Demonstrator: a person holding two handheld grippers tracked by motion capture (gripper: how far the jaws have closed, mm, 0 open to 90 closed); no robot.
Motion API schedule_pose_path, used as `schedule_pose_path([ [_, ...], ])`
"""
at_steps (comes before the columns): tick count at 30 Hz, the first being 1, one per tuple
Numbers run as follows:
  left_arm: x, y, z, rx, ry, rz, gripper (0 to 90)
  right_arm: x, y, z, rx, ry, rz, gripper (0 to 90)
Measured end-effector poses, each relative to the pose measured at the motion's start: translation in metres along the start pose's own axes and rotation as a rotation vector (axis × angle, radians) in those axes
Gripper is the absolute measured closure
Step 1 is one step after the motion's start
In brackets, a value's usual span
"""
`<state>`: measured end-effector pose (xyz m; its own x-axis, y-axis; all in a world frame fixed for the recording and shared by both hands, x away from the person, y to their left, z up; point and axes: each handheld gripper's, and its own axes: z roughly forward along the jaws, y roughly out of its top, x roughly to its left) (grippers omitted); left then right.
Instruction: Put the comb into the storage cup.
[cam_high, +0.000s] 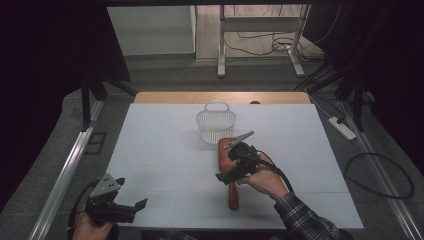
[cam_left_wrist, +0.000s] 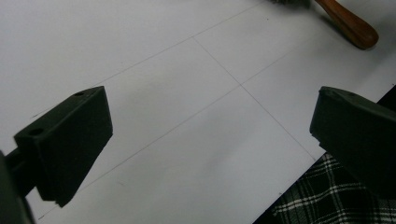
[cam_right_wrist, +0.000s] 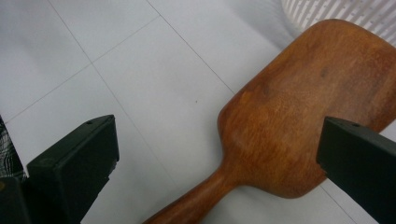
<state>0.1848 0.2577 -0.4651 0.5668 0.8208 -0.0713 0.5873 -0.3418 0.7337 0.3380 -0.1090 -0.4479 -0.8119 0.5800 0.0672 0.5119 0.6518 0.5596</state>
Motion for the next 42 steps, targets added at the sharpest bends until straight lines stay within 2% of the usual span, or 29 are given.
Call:
schedule_pose_path([
  [5, 0.000, 0.000, 0.000, -0.001, -0.001, 0.000, 0.0, 0.000, 0.003, 0.003, 0.008, 0.003, 0.008, 0.0],
  [9, 0.000, 0.000, 0.000, -0.001, -0.001, -0.001, 0.0, 0.000, 0.003, 0.005, 0.017, -0.001, -0.001, 7.0],
  [15, 0.000, 0.000, 0.000, 0.000, -0.001, 0.002, 0.0, -0.002, 0.003, 0.002, -0.002, 0.009, -0.014, 39.9],
  [16, 0.000, 0.000, 0.000, 0.000, -0.001, 0.002, 0.0, -0.002, 0.003, 0.002, -0.002, 0.009, -0.014, 39.9],
  [20, 0.000, 0.000, 0.000, 0.001, -0.002, 0.003, 0.1, -0.002, 0.004, 0.002, 0.017, 0.029, -0.029, 60.7],
  [21, 0.000, 0.000, 0.000, 0.001, -0.002, 0.004, 0.1, -0.001, 0.004, 0.004, 0.038, 0.035, -0.043, 70.0],
  [22, 0.000, 0.000, 0.000, 0.001, -0.002, 0.004, 0.2, -0.001, 0.003, 0.004, 0.041, 0.038, -0.047, 70.0],
  [23, -0.001, 0.000, 0.000, 0.003, -0.001, 0.008, 0.2, -0.002, 0.003, 0.005, 0.047, 0.041, -0.047, 81.3],
  [25, -0.001, 0.000, 0.001, 0.004, 0.000, 0.009, 0.3, -0.002, 0.003, 0.005, 0.043, 0.050, -0.055, 89.1],
  [31, -0.001, 0.000, 0.000, 0.002, -0.002, 0.007, 0.2, -0.001, 0.002, 0.006, 0.023, 0.041, -0.070, 89.2],
  [42, -0.001, 0.000, 0.000, 0.000, -0.003, 0.012, 0.3, -0.002, -0.009, 0.023, 0.062, 0.083, -0.055, 89.2],
])
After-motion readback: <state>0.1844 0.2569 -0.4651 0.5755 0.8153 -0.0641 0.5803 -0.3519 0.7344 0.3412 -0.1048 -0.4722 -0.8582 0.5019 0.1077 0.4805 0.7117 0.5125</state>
